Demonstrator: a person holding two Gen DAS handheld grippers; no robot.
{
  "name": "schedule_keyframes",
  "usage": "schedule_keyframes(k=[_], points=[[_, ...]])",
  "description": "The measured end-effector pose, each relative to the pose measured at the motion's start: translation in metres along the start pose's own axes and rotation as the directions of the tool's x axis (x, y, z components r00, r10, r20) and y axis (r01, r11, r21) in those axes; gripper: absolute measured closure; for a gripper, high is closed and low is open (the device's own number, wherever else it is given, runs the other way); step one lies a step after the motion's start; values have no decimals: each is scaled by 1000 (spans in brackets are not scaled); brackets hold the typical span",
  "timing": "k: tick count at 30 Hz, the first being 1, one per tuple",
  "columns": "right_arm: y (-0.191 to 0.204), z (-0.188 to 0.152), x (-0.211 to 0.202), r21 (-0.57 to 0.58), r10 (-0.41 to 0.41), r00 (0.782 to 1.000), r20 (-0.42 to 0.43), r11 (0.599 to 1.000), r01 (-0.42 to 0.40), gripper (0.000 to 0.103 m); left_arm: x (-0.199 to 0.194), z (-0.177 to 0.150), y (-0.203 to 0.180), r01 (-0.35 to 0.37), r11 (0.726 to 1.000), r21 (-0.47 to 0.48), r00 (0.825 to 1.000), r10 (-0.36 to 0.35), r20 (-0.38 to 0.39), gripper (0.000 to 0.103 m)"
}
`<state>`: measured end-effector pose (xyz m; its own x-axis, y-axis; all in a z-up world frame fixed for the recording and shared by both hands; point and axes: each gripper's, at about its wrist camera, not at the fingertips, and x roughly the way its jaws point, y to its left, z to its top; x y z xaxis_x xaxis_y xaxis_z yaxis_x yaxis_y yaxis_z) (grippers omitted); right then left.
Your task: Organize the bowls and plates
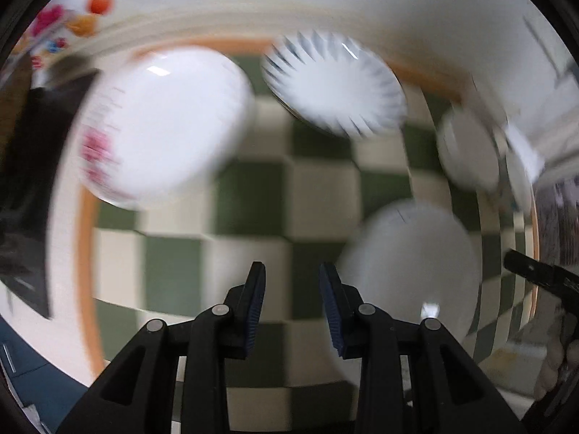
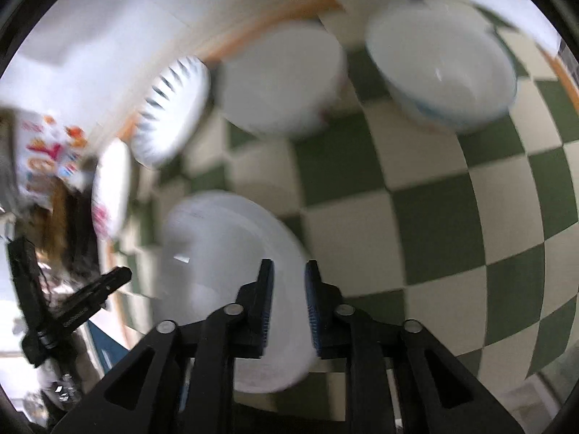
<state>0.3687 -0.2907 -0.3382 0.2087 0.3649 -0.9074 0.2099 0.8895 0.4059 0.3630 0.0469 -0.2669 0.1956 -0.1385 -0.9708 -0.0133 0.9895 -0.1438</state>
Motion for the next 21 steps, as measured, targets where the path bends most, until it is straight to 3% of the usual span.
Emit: schedule_keyframes(k=[1,4,6,9,15,21], points=[[11,1,-5,-1,16,1000,17,1000,-16,65,-5,8,19,-14,1000,-21,1000,15,17,74],[65,9,1,-16,100,995,26,995,-100,61,-3,29,73,-66,994,-85,997,70,40,74],[111,18,27,-45,166,986,-6,985,-166,61,5,46,109,-103,988,-117,993,108,37,74],[166,30,75,-79,175,984,-39,981,-177,61,25,81,151,-157,980,-120,987,158,-3,74],[233,54,155,-136,126,987,-96,981,-139,61,61,134,181,-228,973,-33,973,227,-45,74],[239,68,195,-78,101,987,-124,991,-111,61,95,165,191,-251,966,59,959,257,-124,74]])
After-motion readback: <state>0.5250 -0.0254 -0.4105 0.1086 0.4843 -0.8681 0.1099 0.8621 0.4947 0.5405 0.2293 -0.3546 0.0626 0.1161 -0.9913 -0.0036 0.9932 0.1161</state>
